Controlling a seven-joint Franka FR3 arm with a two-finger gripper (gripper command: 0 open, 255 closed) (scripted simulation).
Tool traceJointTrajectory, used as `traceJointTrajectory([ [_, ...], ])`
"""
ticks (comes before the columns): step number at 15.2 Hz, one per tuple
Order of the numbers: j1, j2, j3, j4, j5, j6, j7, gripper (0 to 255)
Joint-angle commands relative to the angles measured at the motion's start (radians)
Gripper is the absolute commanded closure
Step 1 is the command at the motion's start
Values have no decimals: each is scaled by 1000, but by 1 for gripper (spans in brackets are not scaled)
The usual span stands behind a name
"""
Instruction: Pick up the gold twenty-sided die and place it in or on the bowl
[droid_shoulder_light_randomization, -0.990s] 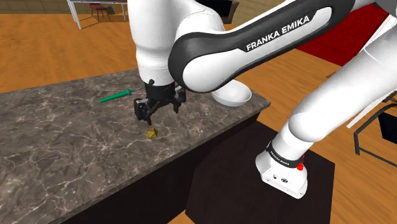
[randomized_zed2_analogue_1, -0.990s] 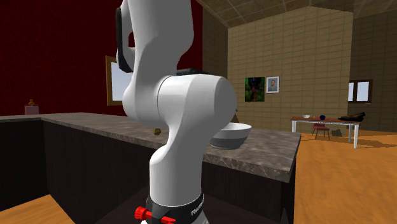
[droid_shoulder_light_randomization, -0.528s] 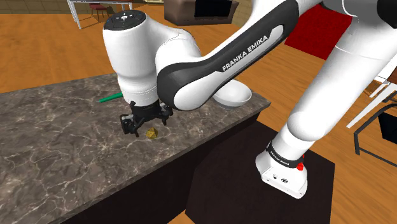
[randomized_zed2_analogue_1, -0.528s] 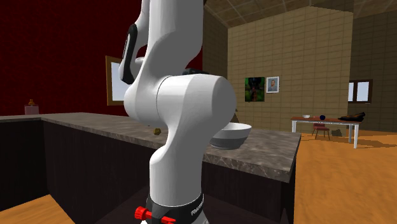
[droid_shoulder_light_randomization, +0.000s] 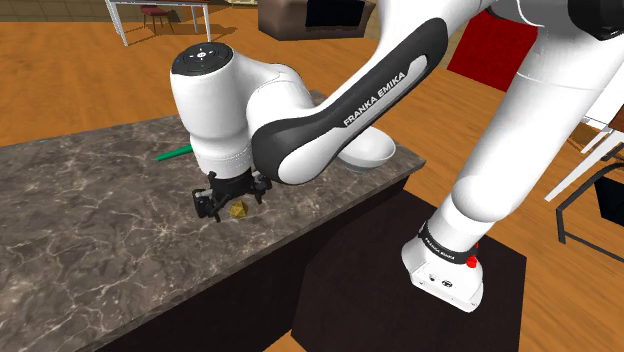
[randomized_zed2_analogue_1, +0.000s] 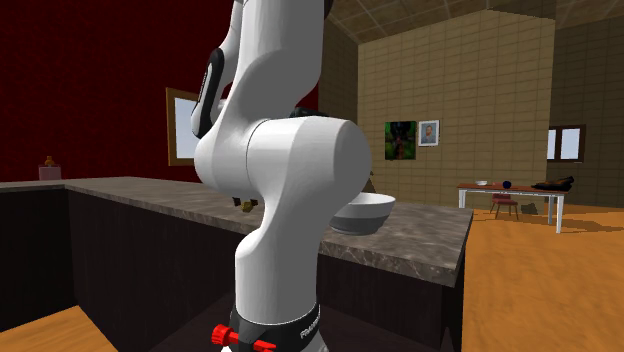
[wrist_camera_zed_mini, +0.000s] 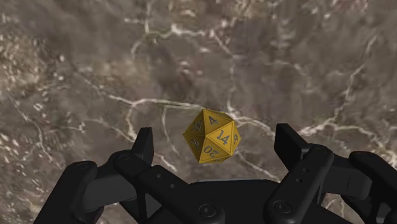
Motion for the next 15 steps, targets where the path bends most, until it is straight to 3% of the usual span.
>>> traceJointTrajectory([
  [1, 1, 2, 0, 0, -2, 1, 2, 0],
  [4, 0, 1, 0, 0, -2, 1, 1, 0],
  [5, 0, 1, 0, 0, -2, 1, 1, 255],
  [15, -3, -12, 3, 4, 14, -8, -11, 255],
])
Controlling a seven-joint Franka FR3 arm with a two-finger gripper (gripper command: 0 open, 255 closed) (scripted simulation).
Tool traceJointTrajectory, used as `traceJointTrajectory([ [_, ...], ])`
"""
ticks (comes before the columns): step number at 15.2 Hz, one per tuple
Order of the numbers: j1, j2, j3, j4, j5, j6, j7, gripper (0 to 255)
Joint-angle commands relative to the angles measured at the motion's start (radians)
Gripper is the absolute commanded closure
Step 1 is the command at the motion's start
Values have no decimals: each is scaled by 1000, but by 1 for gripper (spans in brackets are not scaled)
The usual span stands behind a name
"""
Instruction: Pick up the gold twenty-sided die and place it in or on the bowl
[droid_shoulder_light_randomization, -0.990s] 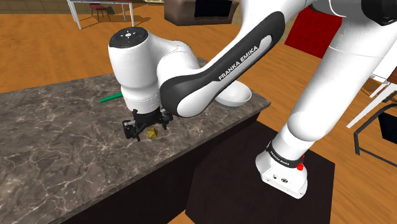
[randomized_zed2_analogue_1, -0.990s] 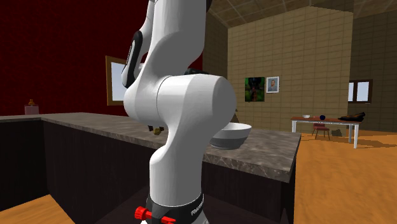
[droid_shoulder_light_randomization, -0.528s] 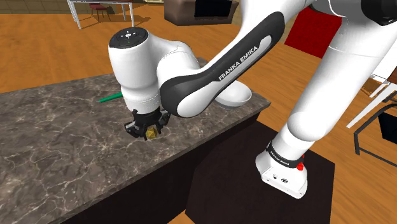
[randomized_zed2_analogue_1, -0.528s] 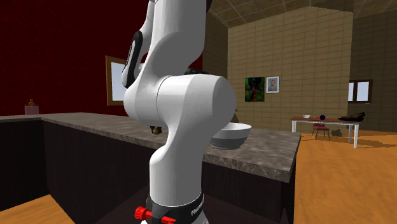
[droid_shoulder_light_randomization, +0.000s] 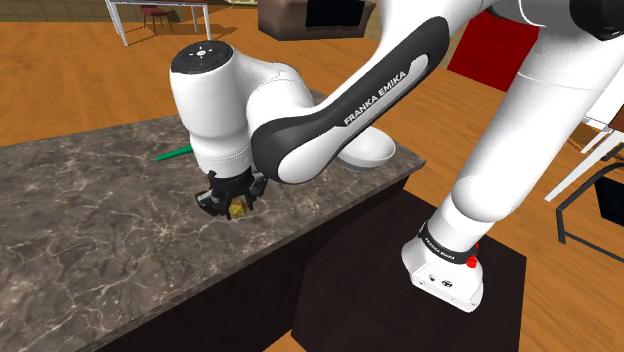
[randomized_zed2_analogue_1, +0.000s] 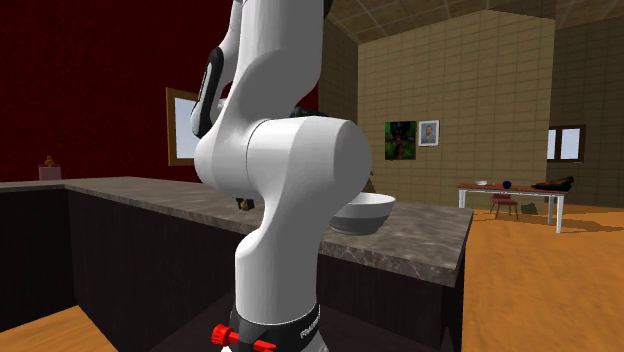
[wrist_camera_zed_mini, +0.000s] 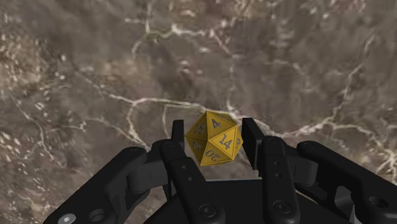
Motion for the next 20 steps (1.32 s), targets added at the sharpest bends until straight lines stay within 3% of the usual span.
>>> traceJointTrajectory([
  [1, -5, -19, 5, 6, 23, -14, -19, 255],
  [11, -21, -136, 10, 62, 154, -120, -129, 255],
  [20, -19, -210, -8, 134, 228, -229, -198, 255],
])
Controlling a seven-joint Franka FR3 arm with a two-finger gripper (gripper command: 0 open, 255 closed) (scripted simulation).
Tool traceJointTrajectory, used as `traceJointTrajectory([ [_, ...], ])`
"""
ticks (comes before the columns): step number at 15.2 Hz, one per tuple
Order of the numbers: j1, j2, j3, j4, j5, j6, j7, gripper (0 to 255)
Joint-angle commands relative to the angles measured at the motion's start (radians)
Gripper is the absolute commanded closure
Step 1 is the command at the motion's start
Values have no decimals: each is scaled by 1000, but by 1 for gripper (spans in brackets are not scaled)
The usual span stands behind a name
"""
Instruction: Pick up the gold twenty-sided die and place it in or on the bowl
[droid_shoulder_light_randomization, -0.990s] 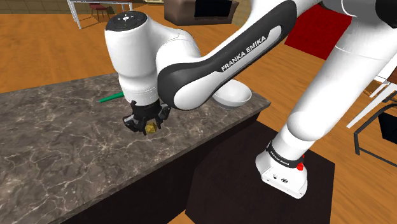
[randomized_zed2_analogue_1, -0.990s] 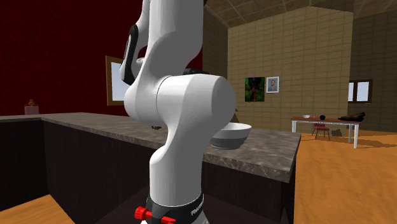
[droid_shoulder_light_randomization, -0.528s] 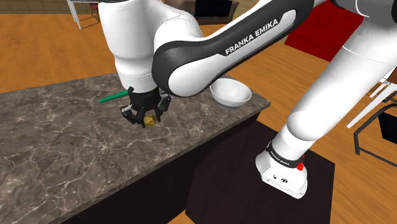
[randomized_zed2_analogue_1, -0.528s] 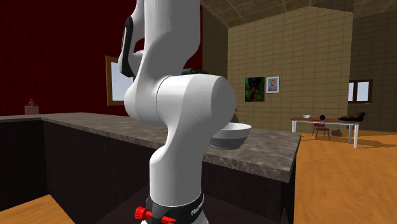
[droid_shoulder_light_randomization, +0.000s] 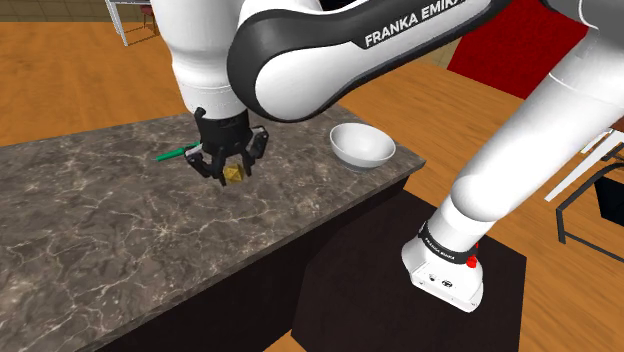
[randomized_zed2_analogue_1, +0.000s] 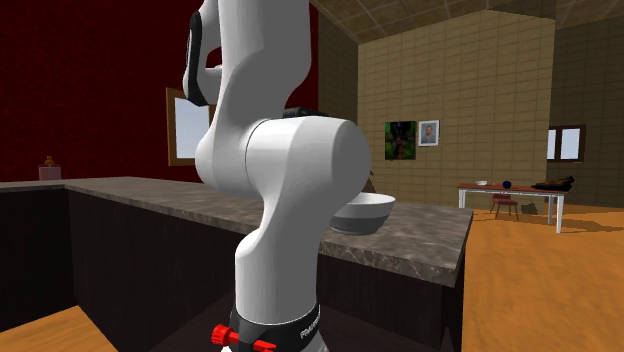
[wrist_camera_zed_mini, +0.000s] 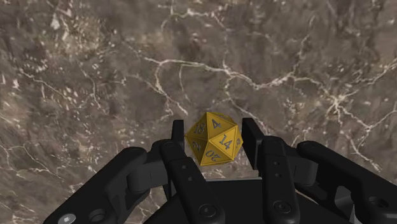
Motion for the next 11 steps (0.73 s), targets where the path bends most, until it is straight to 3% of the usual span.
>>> traceJointTrajectory([
  [1, 1, -16, -5, 16, 15, -25, -15, 255],
  [8, 2, -50, -21, 86, 45, -113, -49, 255],
  [11, 13, -189, -107, -26, 141, -91, -172, 255],
])
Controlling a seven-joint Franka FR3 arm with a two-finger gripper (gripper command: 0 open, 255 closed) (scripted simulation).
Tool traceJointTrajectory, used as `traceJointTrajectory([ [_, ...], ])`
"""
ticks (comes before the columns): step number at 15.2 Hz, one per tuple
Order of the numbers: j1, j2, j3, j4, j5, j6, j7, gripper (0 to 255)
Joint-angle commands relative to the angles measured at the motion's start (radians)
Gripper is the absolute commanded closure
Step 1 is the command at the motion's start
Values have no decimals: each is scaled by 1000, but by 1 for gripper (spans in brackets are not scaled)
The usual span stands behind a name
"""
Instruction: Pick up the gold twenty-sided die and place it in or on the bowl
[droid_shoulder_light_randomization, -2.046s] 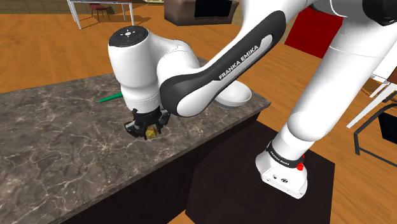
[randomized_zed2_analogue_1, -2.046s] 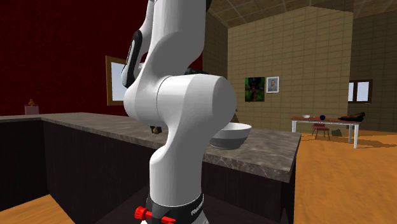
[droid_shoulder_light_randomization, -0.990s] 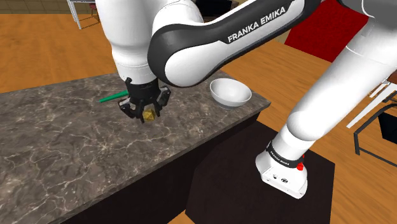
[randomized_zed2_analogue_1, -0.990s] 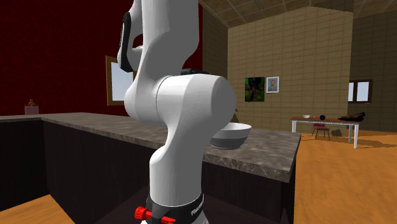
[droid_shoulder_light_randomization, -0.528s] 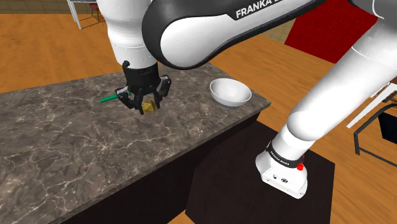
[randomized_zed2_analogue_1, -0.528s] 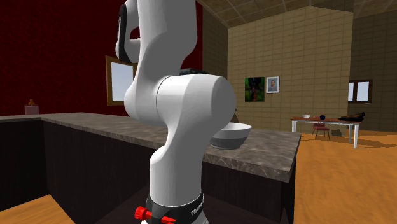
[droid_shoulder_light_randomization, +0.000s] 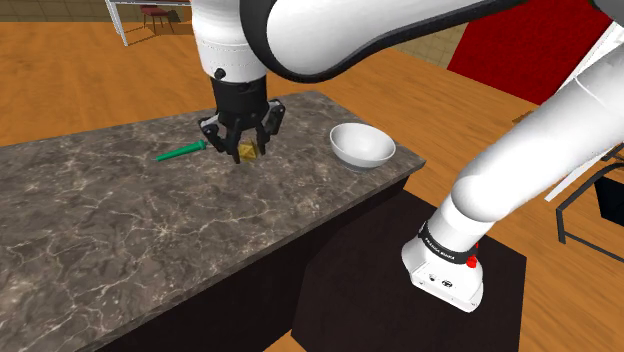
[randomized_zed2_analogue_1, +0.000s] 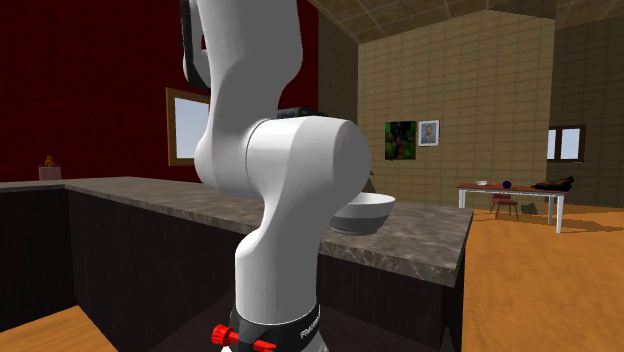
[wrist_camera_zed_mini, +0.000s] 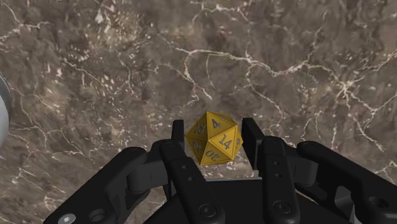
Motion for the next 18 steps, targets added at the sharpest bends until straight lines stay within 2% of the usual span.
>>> traceJointTrajectory([
  [1, 9, -68, -53, -52, 42, 3, -70, 255],
  [5, 38, -205, -166, -179, 100, 12, -198, 255],
  [9, 56, -318, -271, -290, 120, 12, -310, 255],
  [18, 44, -520, -492, -481, 74, 3, -540, 255],
])
